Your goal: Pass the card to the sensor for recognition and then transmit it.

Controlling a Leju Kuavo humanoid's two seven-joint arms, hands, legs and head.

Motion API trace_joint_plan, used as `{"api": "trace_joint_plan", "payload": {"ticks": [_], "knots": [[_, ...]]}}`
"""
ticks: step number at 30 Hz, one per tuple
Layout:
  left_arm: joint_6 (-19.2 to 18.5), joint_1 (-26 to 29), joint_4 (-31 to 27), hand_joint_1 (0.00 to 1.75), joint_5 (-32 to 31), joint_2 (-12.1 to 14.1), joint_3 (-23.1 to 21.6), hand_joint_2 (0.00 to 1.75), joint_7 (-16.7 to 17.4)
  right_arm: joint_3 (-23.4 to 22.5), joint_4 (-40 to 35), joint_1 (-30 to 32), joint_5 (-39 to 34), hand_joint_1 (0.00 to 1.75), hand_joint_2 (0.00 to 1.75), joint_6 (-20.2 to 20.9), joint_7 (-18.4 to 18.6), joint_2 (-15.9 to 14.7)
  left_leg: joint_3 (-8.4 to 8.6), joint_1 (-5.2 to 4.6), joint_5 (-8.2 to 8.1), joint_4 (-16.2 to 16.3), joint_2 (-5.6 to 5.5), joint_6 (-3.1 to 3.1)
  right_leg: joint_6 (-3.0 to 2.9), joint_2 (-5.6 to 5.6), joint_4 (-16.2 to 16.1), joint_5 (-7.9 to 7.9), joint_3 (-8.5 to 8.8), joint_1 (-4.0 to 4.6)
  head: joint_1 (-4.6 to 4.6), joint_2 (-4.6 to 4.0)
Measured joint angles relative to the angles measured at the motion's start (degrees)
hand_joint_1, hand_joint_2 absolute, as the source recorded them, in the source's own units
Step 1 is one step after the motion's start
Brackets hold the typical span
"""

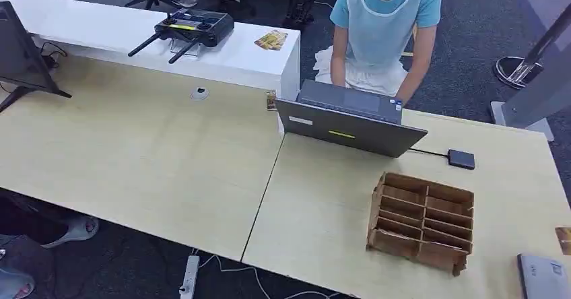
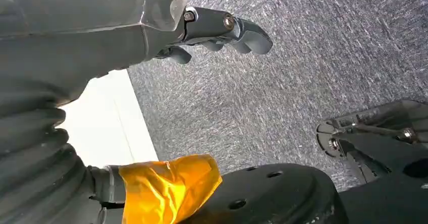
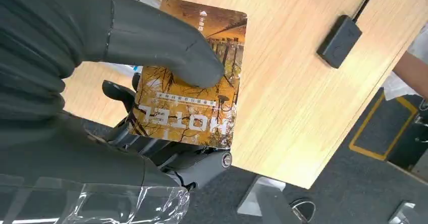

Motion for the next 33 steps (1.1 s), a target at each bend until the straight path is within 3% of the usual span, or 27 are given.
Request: {"api": "trace_joint_plan", "payload": {"ticks": [12, 33], "knots": [[0.0, 0.0, 0.0, 0.00, -0.5, 0.0, 0.0, 1.75, 0.0, 0.0, 2.1, 1.3, 3.0, 1.75, 1.75, -0.6, -1.2, 0.1, -0.01, 0.00, 0.00, 0.0, -0.01, 0.00, 0.00, -0.01, 0.0, 0.00, -0.01, 0.00, 0.00, 0.00], [-0.1, 0.1, 0.0, 0.00, -1.2, 0.0, 1.0, 1.75, -0.2, -0.5, 4.1, 4.4, 5.8, 1.75, 1.75, -1.6, -2.6, 3.2, -0.01, 0.00, 0.00, 0.0, 0.00, 0.00, 0.00, -0.01, 0.0, 0.00, -0.01, 0.00, 0.00, 0.00]]}}
